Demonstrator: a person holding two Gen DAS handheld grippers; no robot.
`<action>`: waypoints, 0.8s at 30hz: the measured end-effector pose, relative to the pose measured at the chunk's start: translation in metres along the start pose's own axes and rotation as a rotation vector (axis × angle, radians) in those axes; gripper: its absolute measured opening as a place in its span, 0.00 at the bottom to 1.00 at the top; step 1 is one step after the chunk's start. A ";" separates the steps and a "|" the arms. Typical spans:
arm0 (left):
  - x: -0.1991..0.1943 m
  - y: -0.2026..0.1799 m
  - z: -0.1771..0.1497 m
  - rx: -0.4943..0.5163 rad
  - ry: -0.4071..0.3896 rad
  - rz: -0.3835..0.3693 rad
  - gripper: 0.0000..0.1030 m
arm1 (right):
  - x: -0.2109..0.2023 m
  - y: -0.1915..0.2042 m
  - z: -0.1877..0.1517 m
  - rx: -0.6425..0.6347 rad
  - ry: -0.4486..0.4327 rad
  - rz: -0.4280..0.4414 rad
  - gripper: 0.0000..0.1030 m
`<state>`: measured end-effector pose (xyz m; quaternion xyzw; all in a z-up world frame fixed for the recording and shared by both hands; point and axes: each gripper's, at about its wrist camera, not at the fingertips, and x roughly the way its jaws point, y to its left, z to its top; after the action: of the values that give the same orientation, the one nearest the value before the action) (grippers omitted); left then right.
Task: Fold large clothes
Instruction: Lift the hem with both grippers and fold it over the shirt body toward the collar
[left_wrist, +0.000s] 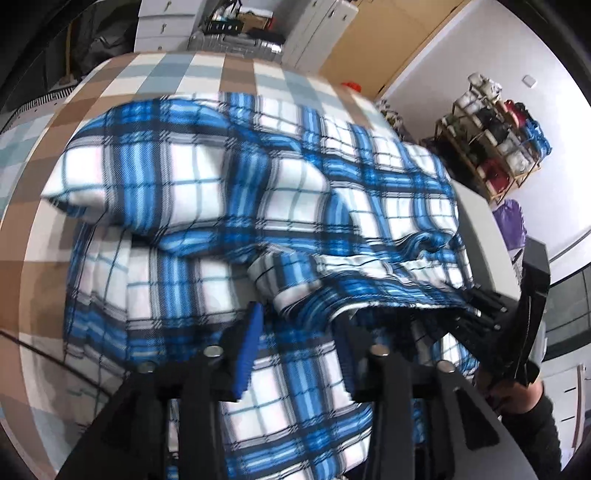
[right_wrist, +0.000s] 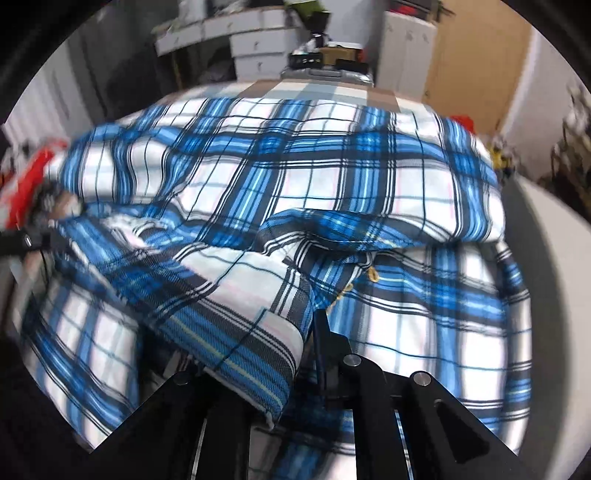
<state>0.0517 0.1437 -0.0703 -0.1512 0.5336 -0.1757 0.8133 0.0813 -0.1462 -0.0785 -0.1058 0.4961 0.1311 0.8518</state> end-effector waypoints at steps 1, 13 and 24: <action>-0.001 0.003 -0.002 -0.008 0.013 -0.006 0.37 | -0.002 0.002 0.000 -0.015 0.006 -0.010 0.13; -0.043 0.028 -0.003 -0.014 -0.019 -0.147 0.37 | -0.019 0.013 -0.032 -0.164 -0.009 -0.111 0.98; 0.010 -0.038 0.022 0.104 0.025 -0.180 0.38 | -0.063 -0.034 -0.008 0.228 -0.239 0.153 0.98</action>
<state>0.0708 0.1067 -0.0537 -0.1539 0.5181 -0.2775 0.7943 0.0566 -0.1880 -0.0257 0.0459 0.4096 0.1502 0.8987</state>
